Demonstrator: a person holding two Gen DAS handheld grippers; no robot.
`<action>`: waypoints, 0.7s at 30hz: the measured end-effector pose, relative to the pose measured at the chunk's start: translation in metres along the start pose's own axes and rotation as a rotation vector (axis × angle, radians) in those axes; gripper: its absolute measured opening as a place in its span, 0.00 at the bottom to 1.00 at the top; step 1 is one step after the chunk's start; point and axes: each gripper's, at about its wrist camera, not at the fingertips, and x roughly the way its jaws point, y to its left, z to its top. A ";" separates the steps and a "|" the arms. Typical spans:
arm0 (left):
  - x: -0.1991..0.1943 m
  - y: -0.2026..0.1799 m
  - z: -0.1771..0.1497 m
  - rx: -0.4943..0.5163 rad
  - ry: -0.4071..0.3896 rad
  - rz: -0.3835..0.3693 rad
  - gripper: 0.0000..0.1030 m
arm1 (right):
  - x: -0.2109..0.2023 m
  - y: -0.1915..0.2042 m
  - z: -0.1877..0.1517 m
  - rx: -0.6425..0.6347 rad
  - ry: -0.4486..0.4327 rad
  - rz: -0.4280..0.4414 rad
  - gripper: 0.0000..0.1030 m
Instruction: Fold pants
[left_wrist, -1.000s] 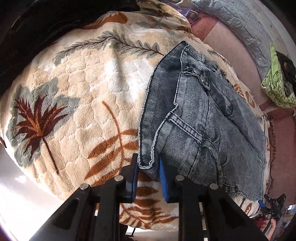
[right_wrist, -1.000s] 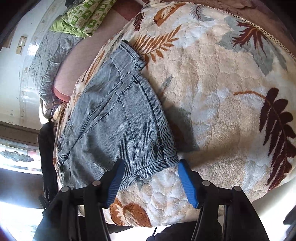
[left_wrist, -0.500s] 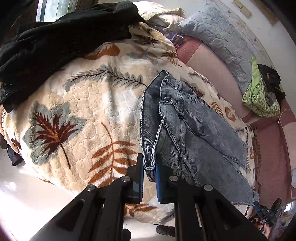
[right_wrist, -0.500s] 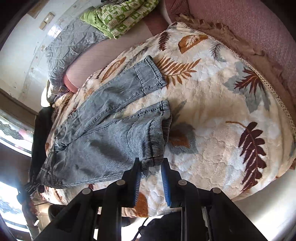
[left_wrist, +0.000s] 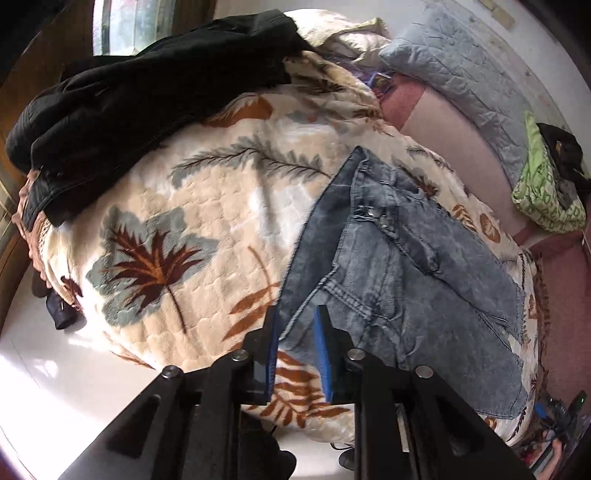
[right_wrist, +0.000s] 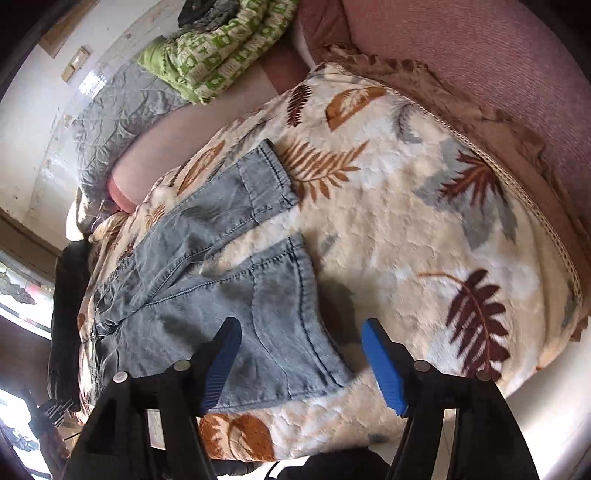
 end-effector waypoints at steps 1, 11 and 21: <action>0.003 -0.010 0.000 0.022 0.000 -0.003 0.31 | 0.008 0.002 0.010 -0.004 0.012 0.026 0.69; 0.044 -0.090 -0.029 0.221 0.038 -0.056 0.33 | 0.125 0.027 0.064 -0.122 0.241 -0.102 0.45; 0.100 -0.102 -0.042 0.289 0.087 0.025 0.35 | 0.110 0.078 0.062 -0.402 0.040 -0.320 0.19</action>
